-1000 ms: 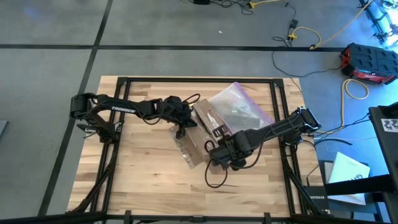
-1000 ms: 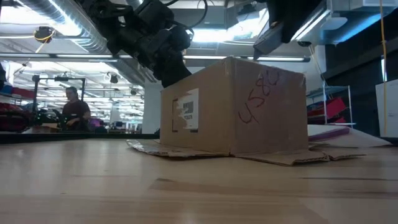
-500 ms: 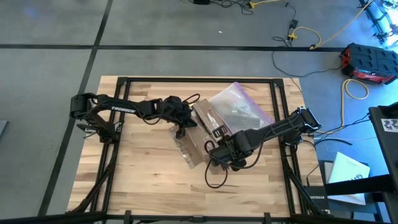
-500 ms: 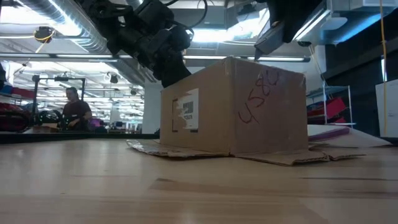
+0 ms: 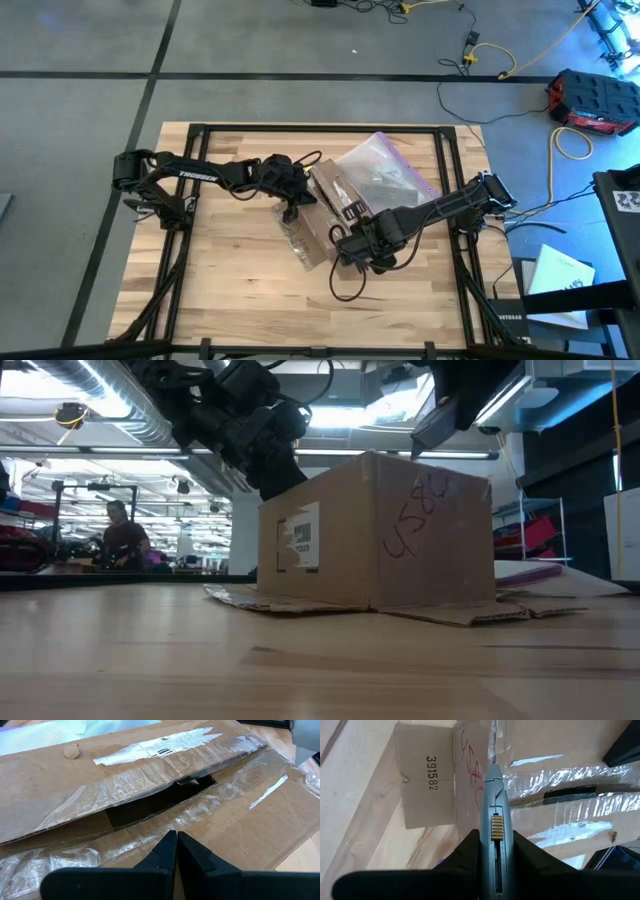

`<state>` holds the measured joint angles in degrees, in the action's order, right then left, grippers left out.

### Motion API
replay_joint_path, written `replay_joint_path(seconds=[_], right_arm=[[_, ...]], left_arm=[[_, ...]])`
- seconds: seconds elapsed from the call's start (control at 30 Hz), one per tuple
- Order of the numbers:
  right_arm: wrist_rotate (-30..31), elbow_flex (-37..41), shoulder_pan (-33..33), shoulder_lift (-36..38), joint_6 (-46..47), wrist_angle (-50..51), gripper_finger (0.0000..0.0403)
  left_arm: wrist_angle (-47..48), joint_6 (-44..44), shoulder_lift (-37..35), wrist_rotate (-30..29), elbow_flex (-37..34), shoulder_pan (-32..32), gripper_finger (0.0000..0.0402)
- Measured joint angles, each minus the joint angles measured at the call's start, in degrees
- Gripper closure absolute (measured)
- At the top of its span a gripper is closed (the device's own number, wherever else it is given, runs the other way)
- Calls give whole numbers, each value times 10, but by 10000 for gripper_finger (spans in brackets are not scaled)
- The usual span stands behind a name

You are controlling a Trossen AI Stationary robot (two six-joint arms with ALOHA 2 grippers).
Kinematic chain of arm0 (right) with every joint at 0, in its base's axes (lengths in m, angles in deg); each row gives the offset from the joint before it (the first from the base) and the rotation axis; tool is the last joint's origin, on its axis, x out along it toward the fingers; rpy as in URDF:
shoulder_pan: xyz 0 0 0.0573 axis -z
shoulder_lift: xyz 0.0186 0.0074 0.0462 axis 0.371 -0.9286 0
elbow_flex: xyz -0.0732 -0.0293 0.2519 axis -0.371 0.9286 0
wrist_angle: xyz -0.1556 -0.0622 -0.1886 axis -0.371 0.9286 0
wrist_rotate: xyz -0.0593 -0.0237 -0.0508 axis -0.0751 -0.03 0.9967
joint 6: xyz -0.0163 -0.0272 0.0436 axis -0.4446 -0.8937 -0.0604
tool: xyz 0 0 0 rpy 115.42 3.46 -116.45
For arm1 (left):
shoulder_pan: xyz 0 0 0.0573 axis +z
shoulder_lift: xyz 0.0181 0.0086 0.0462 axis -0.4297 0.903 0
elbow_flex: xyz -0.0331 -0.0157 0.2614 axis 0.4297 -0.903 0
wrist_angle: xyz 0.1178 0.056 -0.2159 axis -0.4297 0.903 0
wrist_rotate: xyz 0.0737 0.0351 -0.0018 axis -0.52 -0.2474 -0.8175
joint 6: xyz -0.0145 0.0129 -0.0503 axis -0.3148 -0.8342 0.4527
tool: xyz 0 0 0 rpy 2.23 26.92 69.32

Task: Unpack boxes
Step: Break down the cardboard box using a cutter until it is fully flat

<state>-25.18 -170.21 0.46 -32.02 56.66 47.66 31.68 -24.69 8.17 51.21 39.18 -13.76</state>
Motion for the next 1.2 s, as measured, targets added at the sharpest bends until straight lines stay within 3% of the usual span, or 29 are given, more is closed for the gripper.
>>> replay_joint_path(seconds=[1.2], right_arm=[[7, 55, 7, 40, -28, -13, 348]], left_arm=[[0, -11, 0, -1, 0, 0, 402]])
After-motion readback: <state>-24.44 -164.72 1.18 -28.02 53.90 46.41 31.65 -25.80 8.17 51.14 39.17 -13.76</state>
